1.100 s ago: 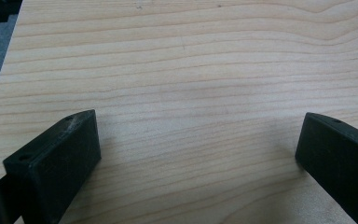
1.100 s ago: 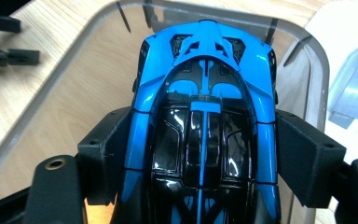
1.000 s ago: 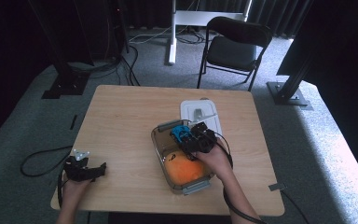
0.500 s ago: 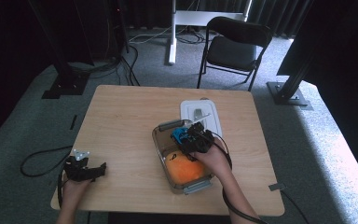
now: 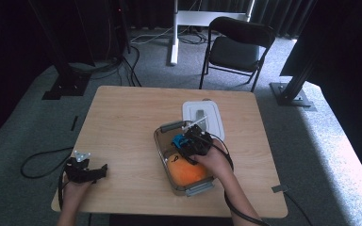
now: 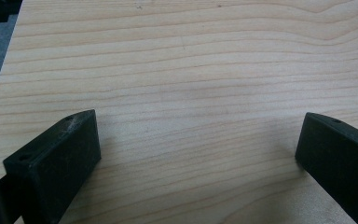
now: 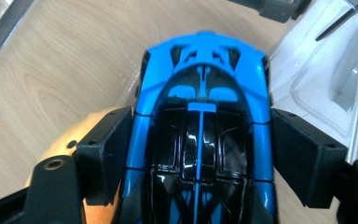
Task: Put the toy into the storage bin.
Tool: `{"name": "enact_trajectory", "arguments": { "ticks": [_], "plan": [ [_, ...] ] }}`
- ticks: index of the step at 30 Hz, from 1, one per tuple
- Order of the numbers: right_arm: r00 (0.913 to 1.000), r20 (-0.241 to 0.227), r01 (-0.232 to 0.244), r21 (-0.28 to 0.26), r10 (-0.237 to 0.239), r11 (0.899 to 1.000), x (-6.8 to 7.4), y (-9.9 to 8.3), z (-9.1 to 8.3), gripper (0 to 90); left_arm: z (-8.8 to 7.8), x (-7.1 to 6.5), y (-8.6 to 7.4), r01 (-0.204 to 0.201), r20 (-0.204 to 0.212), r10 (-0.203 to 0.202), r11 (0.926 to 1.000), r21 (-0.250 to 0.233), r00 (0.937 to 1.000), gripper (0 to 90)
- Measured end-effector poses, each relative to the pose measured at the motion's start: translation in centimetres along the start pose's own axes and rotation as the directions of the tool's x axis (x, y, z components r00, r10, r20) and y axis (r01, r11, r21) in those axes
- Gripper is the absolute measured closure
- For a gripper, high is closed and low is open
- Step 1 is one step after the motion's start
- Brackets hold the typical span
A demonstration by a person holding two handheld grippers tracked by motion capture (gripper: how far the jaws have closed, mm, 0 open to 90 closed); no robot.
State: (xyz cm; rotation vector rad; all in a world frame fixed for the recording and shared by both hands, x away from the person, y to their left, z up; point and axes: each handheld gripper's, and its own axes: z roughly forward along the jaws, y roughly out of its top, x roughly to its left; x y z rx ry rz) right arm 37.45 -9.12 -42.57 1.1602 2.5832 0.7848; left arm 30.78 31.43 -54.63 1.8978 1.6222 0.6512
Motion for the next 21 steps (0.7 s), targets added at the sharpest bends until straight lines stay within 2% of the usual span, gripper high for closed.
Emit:
{"name": "enact_trajectory", "arguments": {
  "ticks": [2, 4, 7, 11, 21],
  "plan": [
    [0.9999, -0.003, -0.015, -0.020, 0.015, 1.000, -0.2, 0.0, -0.2, 24.4, 0.0, 0.0, 0.0, 0.000, 0.000, 0.000, 1.0000, 0.000, 1.0000, 0.3],
    [0.9995, -0.025, -0.021, -0.016, 0.020, 1.000, -0.3, 0.0, -0.2, 23.4, 0.0, 0.0, 0.0, 0.000, 0.000, 0.000, 1.0000, -0.001, 1.0000, 0.3],
    [0.9998, -0.009, -0.020, -0.011, 0.019, 1.000, -0.4, -0.1, -0.1, 21.2, 0.0, 0.0, 0.0, 0.000, 0.001, 0.000, 1.0000, -0.001, 1.0000, 0.3],
    [0.9978, -0.043, -0.053, -0.065, 0.051, 0.996, -0.8, -0.2, -0.8, 20.6, 0.0, 0.0, 0.0, -0.002, 0.001, 0.002, 1.0000, 0.000, 1.0000, 0.3],
    [0.9949, -0.081, -0.068, -0.112, 0.059, 0.991, -1.2, -0.4, -1.7, 12.5, 0.0, 0.0, 0.0, -0.004, 0.000, 0.004, 1.0000, -0.001, 1.0000, 0.3]
  ]
}}
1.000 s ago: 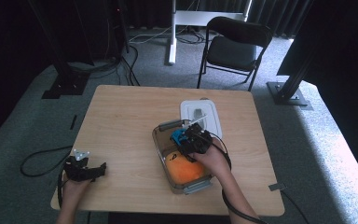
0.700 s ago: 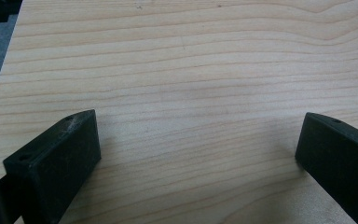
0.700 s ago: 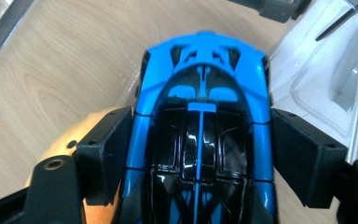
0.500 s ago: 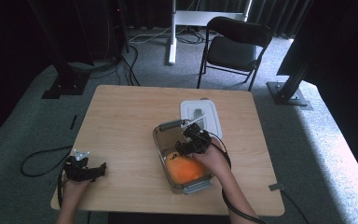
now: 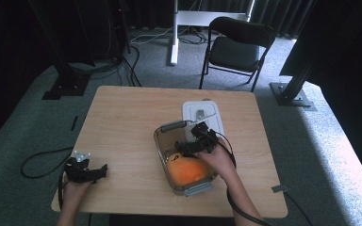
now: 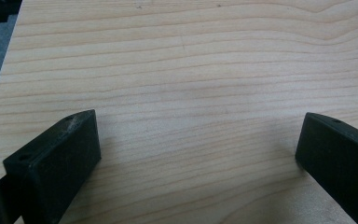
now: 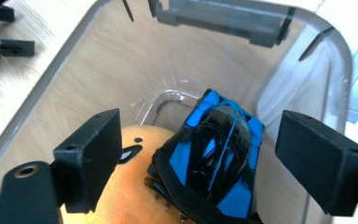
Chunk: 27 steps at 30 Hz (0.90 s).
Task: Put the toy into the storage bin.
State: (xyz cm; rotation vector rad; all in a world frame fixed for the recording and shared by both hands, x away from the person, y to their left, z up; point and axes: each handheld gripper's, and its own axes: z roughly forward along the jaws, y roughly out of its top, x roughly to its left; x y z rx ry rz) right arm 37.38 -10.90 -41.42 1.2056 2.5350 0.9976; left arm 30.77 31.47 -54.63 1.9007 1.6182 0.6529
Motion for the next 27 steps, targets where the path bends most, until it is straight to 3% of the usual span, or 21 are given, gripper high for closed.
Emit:
{"name": "enact_trajectory", "arguments": {
  "ticks": [6, 9, 14, 15, 19, 25, 27],
  "plan": [
    [0.9997, 0.020, -0.013, -0.067, 0.015, 0.998, -0.7, 0.0, -1.1, 13.5, 0.0, 0.0, 0.0, 0.001, 0.000, -0.001, 1.0000, 0.001, 1.0000, 0.3],
    [0.9981, 0.056, 0.029, -0.080, -0.025, 0.996, -1.3, -0.2, -1.5, 13.8, 0.0, 0.0, 0.0, 0.002, 0.001, -0.002, 1.0000, 0.000, 1.0000, 0.3],
    [0.9997, 0.024, 0.012, -0.100, -0.010, 0.995, -2.6, -0.5, -1.9, 14.8, 0.0, 0.0, 0.0, 0.001, 0.000, -0.001, 1.0000, 0.001, 1.0000, 0.3],
    [0.9992, 0.040, 0.018, -0.176, -0.011, 0.984, -3.2, -0.8, -2.5, 14.8, 0.0, 0.0, 0.0, 0.002, 0.000, -0.002, 1.0000, 0.000, 1.0000, 0.3],
    [0.9995, 0.019, -0.021, -0.207, 0.026, 0.978, -4.1, -1.1, -3.1, 13.4, 0.0, 0.0, 0.0, 0.001, 0.001, -0.001, 1.0000, 0.000, 1.0000, 0.3],
    [0.9980, 0.049, -0.029, -0.216, 0.040, 0.976, -5.3, -1.6, -3.8, 13.2, 0.0, 0.0, 0.0, 0.001, 0.000, -0.001, 1.0000, 0.001, 1.0000, 0.3],
    [0.9959, 0.059, -0.053, -0.233, 0.068, 0.971, -6.1, -2.2, -4.0, 13.1, 0.0, 0.0, 0.0, 0.003, 0.000, -0.003, 1.0000, 0.000, 1.0000, 0.3]
  ]
}}
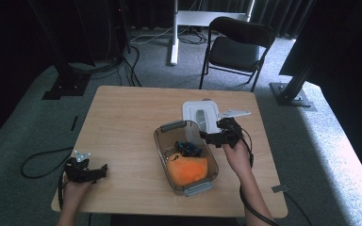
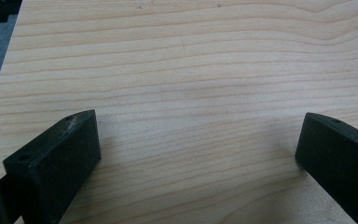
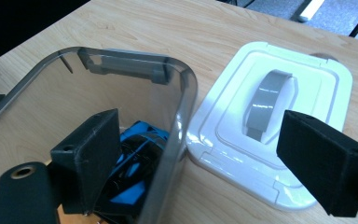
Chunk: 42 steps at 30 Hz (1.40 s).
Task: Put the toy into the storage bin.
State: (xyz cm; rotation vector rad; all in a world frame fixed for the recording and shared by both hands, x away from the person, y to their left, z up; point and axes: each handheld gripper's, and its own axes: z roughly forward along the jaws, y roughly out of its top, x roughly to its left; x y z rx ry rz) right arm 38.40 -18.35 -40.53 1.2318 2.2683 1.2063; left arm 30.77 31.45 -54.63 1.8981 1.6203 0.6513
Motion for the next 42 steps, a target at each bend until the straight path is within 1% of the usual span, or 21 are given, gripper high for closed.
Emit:
{"name": "enact_trajectory", "arguments": {
  "ticks": [2, 4, 6, 7, 8, 11, 12, 14, 17, 19, 21, 23, 25, 27, 29, 30, 34, 37, 38, 39, 42],
  "plan": [
    [0.9998, -0.001, -0.019, 0.017, 0.019, 1.000, -0.5, -0.2, 0.0, 13.0, 0.0, 0.0, 0.0, -0.001, 0.000, 0.001, 1.0000, 0.001, 1.0000, 0.3],
    [0.9992, -0.015, -0.036, 0.022, 0.036, 0.999, -1.0, -0.5, 0.0, 12.8, 0.0, 0.0, 0.0, -0.001, 0.001, 0.001, 1.0000, 0.002, 1.0000, 0.3],
    [0.9981, -0.016, -0.058, 0.039, 0.059, 0.998, -1.5, -0.7, 0.0, 12.6, 0.0, 0.0, 0.0, 0.000, 0.000, 0.000, 1.0000, 0.001, 1.0000, 0.3],
    [0.9980, -0.012, -0.061, 0.041, 0.061, 0.997, -1.6, -0.8, 0.0, 12.4, 0.0, 0.0, 0.0, -0.001, 0.000, 0.001, 1.0000, 0.002, 1.0000, 0.3],
    [0.9985, -0.004, -0.055, 0.039, 0.055, 0.998, -1.8, -1.0, 0.0, 12.2, 0.0, 0.0, 0.0, -0.001, 0.000, 0.001, 1.0000, 0.002, 1.0000, 0.3],
    [0.9973, 0.008, -0.073, 0.028, 0.073, 0.997, -2.3, -1.3, 0.0, 12.2, 0.0, 0.0, 0.0, 0.000, 0.000, 0.000, 1.0000, 0.001, 1.0000, 0.3],
    [0.9966, 0.027, -0.078, 0.028, 0.078, 0.997, -2.5, -1.4, 0.1, 12.2, 0.0, 0.0, 0.0, -0.001, 0.000, 0.001, 1.0000, 0.001, 1.0000, 0.3],
    [0.9953, 0.032, -0.092, 0.026, 0.091, 0.995, -3.0, -1.6, 0.1, 12.2, 0.0, 0.0, 0.0, -0.001, 0.000, 0.001, 1.0000, 0.001, 1.0000, 0.3],
    [0.9938, 0.055, -0.099, 0.037, 0.097, 0.994, -3.6, -1.9, 0.4, 12.2, 0.0, 0.0, 0.0, -0.001, 0.000, 0.001, 1.0000, 0.001, 1.0000, 0.3],
    [0.9920, 0.066, -0.110, 0.050, 0.107, 0.993, -4.0, -2.1, 0.7, 12.2, 0.0, 0.0, 0.0, 0.000, 0.000, 0.000, 1.0000, 0.001, 1.0000, 0.3],
    [0.9907, 0.084, -0.112, 0.057, 0.107, 0.992, -4.5, -2.3, 1.0, 12.2, 0.0, 0.0, 0.0, -0.001, 0.000, 0.001, 1.0000, 0.001, 1.0000, 0.3],
    [0.9905, 0.082, -0.116, 0.058, 0.111, 0.992, -5.0, -2.5, 1.4, 12.2, 0.0, 0.0, 0.0, -0.001, 0.000, 0.001, 1.0000, 0.001, 1.0000, 0.3],
    [0.9884, 0.103, -0.119, 0.064, 0.112, 0.991, -5.3, -2.7, 1.9, 12.2, 0.0, 0.0, 0.0, -0.001, 0.000, 0.001, 1.0000, 0.001, 1.0000, 0.3],
    [0.9878, 0.101, -0.126, 0.066, 0.119, 0.990, -5.7, -3.0, 2.3, 12.2, 0.0, 0.0, 0.0, -0.001, 0.000, 0.001, 1.0000, 0.001, 1.0000, 0.3],
    [0.9875, 0.105, -0.126, 0.076, 0.118, 0.989, -5.8, -3.1, 2.5, 12.2, 0.0, 0.0, 0.0, -0.001, 0.001, 0.001, 1.0000, 0.002, 1.0000, 0.3],
    [0.9878, 0.118, -0.113, 0.094, 0.101, 0.989, -6.0, -3.4, 3.0, 12.2, 0.0, 0.0, 0.0, -0.001, 0.001, 0.001, 1.0000, 0.002, 1.0000, 0.3],
    [0.9874, 0.112, -0.123, 0.099, 0.112, 0.987, -6.1, -3.6, 3.6, 12.2, 0.0, 0.0, 0.0, 0.000, 0.000, 0.000, 1.0000, 0.001, 1.0000, 0.3],
    [0.9852, 0.122, -0.134, 0.104, 0.121, 0.986, -6.2, -3.8, 4.7, 12.1, 0.0, 0.0, 0.0, -0.002, 0.000, 0.002, 1.0000, 0.002, 1.0000, 0.3],
    [0.9836, 0.132, -0.137, 0.106, 0.122, 0.985, -6.2, -3.7, 5.0, 12.1, 0.0, 0.0, 0.0, -0.001, 0.000, 0.001, 1.0000, 0.002, 1.0000, 0.3],
    [0.9846, 0.125, -0.136, 0.110, 0.122, 0.985, -6.2, -3.7, 5.3, 12.1, 0.0, 0.0, 0.0, 0.000, 0.000, 0.000, 1.0000, 0.001, 1.0000, 0.3],
    [0.9847, 0.135, -0.126, 0.117, 0.110, 0.985, -6.1, -3.6, 6.0, 12.1, 0.0, 0.0, 0.0, -0.002, 0.000, 0.002, 1.0000, 0.002, 1.0000, 0.3]
  ]
}}
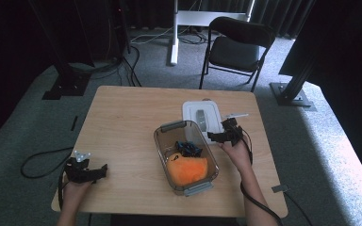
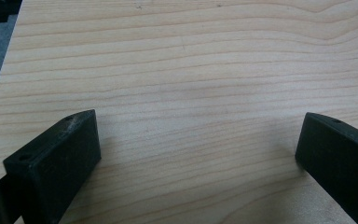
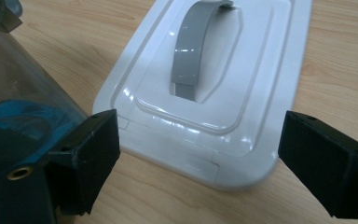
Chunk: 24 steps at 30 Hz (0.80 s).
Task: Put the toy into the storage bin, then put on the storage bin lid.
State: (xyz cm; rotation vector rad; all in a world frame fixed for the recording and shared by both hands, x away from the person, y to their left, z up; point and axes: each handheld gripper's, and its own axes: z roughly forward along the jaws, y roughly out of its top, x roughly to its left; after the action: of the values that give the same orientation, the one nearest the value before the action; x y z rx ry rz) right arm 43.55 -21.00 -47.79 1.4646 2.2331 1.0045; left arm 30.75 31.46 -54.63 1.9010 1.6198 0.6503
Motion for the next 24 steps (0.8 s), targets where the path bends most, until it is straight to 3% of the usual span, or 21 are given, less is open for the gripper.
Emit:
{"name": "enact_trajectory", "arguments": {
  "ticks": [12, 24],
  "plan": [
    [1.0000, -0.003, 0.004, 0.010, -0.004, 1.000, 0.7, 1.9, 2.2, 14.0, -0.1, 0.0, -0.1, -0.002, 0.002, 0.002, 1.0000, -0.001, 1.0000, 0.3],
    [0.9995, 0.033, -0.006, 0.043, 0.005, 0.999, 0.8, 3.3, 5.2, 16.1, -0.1, 0.0, -0.1, -0.002, 0.002, 0.002, 1.0000, -0.002, 1.0000, 0.3]
  ]
}}
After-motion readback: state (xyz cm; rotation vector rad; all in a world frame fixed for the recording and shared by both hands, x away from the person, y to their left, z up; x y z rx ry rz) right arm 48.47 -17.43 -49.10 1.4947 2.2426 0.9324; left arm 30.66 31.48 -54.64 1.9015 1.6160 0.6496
